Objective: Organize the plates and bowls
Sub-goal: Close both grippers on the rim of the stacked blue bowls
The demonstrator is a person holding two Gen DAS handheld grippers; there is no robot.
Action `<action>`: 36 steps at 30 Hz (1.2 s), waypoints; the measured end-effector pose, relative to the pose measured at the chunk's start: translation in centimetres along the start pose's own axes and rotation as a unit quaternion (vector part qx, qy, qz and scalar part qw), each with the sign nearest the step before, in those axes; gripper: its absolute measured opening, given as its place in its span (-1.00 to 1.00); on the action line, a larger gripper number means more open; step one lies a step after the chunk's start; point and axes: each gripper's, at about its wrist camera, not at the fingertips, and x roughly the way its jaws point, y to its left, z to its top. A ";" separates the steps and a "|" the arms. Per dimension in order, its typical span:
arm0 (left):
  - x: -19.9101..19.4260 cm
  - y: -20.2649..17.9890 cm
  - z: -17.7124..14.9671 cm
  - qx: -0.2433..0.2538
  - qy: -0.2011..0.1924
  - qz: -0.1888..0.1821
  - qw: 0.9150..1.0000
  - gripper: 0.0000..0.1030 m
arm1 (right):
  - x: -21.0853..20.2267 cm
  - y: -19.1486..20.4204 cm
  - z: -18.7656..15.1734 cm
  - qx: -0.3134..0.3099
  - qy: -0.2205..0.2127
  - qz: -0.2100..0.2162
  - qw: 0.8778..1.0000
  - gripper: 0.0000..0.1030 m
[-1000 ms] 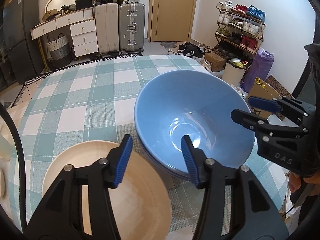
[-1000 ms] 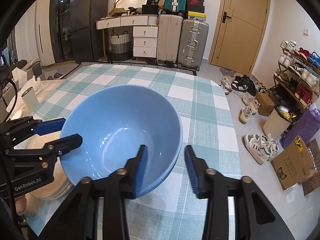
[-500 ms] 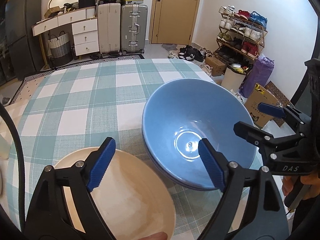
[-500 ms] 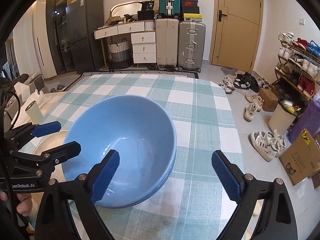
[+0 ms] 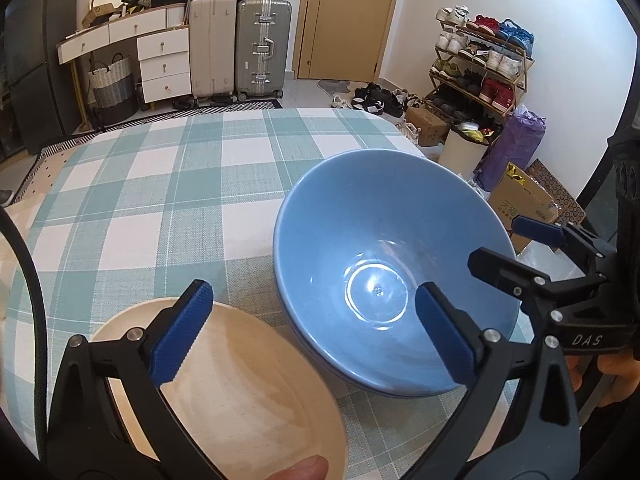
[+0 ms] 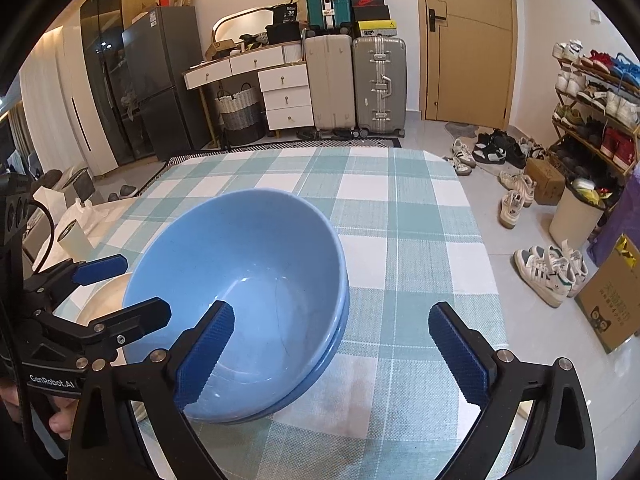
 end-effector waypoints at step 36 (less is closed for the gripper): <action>2.1 1.0 0.0 -0.023 0.025 -0.029 0.999 -0.17 | 1.3 0.2 -0.8 0.025 0.017 0.032 0.999 -0.26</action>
